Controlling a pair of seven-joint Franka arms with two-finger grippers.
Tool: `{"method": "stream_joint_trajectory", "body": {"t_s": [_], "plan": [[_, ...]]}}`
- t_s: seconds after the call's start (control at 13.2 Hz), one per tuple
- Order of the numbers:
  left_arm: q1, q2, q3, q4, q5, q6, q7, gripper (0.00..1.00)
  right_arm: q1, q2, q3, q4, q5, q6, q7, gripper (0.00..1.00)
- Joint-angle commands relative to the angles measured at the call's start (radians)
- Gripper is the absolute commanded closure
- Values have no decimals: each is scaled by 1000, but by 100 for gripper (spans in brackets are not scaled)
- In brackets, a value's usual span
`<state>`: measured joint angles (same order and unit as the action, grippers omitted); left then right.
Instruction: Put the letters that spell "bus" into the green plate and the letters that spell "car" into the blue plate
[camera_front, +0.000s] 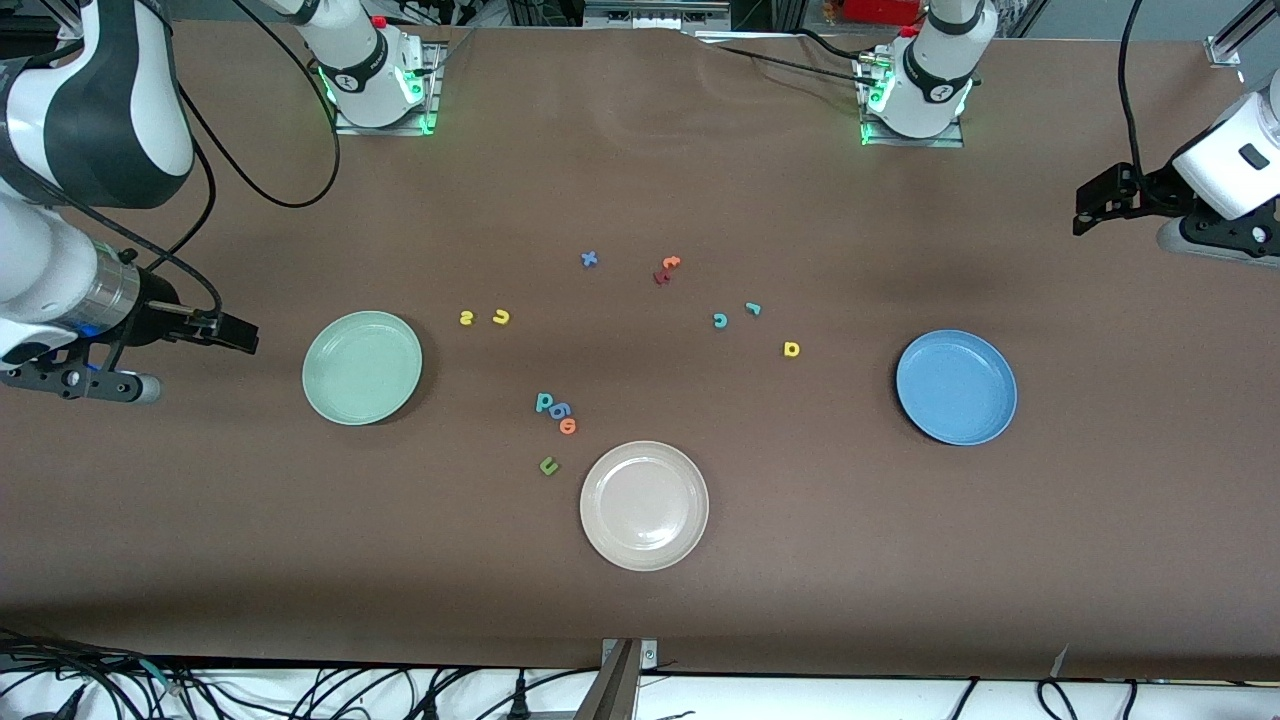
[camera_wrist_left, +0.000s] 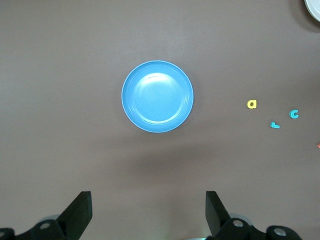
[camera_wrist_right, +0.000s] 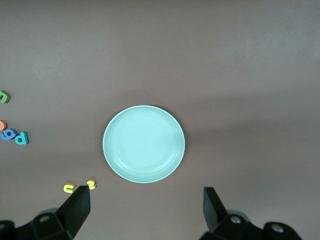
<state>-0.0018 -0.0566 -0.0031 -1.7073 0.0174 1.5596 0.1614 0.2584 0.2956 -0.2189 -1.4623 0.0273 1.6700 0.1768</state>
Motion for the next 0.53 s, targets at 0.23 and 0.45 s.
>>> {"method": "stream_joint_trajectory", "body": {"t_s": [0.23,0.45], "plan": [[0,-6,-2,-9,-25,11,20,0,-10,0,0,8,13,-7,-3,0],[0,-6,-2,-11,-25,11,21,0,-19,3,1,8,14,-6,-13,0]]}}
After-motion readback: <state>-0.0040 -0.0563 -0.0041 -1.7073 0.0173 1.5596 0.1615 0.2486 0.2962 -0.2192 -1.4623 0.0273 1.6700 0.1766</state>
